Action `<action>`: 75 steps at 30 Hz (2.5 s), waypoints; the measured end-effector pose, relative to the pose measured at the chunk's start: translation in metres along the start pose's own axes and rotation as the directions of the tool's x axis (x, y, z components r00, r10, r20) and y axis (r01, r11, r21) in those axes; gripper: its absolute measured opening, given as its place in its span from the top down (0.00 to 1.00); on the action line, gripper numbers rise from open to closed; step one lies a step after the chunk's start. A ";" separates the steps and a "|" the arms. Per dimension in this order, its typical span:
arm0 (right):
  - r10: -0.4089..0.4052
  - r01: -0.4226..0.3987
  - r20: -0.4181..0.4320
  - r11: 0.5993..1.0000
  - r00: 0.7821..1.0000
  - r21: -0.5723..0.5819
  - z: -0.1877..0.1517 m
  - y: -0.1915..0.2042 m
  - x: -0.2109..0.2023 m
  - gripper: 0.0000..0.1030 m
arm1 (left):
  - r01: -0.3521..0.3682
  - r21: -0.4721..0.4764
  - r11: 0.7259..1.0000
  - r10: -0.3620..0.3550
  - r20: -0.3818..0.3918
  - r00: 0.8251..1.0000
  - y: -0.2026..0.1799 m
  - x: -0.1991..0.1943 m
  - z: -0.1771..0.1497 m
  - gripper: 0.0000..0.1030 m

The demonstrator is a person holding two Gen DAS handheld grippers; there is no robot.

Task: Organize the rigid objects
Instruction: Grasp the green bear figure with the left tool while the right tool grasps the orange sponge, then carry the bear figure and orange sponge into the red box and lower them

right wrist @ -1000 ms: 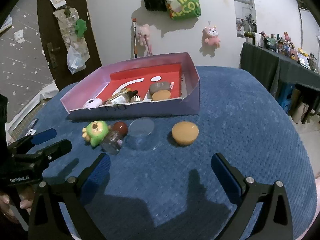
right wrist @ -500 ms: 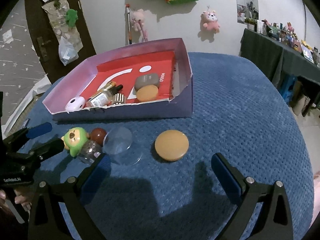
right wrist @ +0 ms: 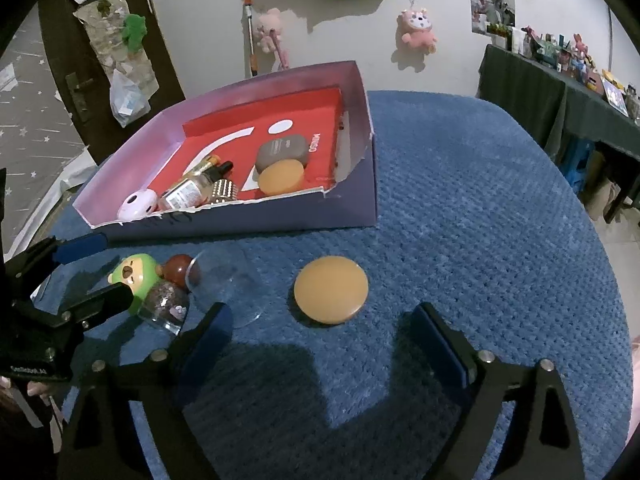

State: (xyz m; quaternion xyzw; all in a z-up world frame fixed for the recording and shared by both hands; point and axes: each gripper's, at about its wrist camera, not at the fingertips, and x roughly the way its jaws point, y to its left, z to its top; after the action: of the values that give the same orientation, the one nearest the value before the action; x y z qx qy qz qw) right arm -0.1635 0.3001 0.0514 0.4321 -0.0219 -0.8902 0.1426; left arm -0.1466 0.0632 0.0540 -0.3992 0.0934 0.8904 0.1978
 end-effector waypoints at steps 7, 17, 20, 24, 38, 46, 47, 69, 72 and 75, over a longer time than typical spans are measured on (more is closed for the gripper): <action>-0.005 0.005 0.001 1.000 1.000 -0.012 0.005 -0.002 0.001 0.16 | 0.019 0.008 1.000 -0.019 -0.025 1.000 0.003 0.007 0.000 0.21; 0.000 0.000 -0.008 1.000 1.000 -0.020 0.011 -0.008 0.005 0.31 | 0.064 0.032 0.997 -0.062 -0.040 0.997 0.001 0.014 0.002 0.39; 0.002 -0.002 -0.011 1.000 1.000 -0.029 0.010 -0.006 0.007 0.36 | 0.072 0.033 0.997 -0.070 -0.050 0.996 -0.001 0.019 0.001 0.47; -0.005 0.005 0.000 0.999 1.000 -0.046 0.009 -0.005 0.008 0.56 | 0.104 0.028 0.994 -0.102 -0.052 0.993 -0.004 0.020 0.001 0.56; 0.043 -0.028 0.129 0.993 0.991 -0.117 0.024 0.030 -0.038 0.61 | 0.082 -0.041 0.996 -0.081 0.042 0.996 0.014 -0.022 -0.001 0.56; 0.087 -0.070 0.116 0.987 0.989 -0.145 0.023 0.058 -0.031 0.61 | 0.074 -0.083 0.994 -0.068 0.066 0.995 0.027 -0.038 -0.011 0.56; 0.089 -0.072 0.113 0.986 0.990 -0.149 0.022 0.060 -0.031 0.61 | 0.072 -0.084 0.994 -0.067 0.069 0.995 0.027 -0.039 -0.012 0.56; 0.094 -0.075 0.111 0.983 0.989 -0.165 0.019 0.070 -0.034 0.61 | 0.071 -0.091 0.993 -0.061 0.104 0.993 0.030 -0.052 -0.010 0.56; 0.096 -0.076 0.111 0.983 0.989 -0.167 0.019 0.071 -0.034 0.61 | 0.067 -0.093 0.993 -0.057 0.111 0.992 0.032 -0.056 -0.006 0.56; 0.102 -0.081 0.116 0.982 0.988 -0.172 0.023 0.072 -0.037 0.61 | 0.063 -0.095 0.993 -0.051 0.121 0.991 0.036 -0.060 -0.002 0.56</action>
State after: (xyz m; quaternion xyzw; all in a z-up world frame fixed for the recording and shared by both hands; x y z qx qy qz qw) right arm -0.1425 0.2388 0.1055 0.3608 0.0242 -0.9066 0.2174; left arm -0.1241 0.0136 0.0983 -0.3573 0.0259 0.9100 0.2085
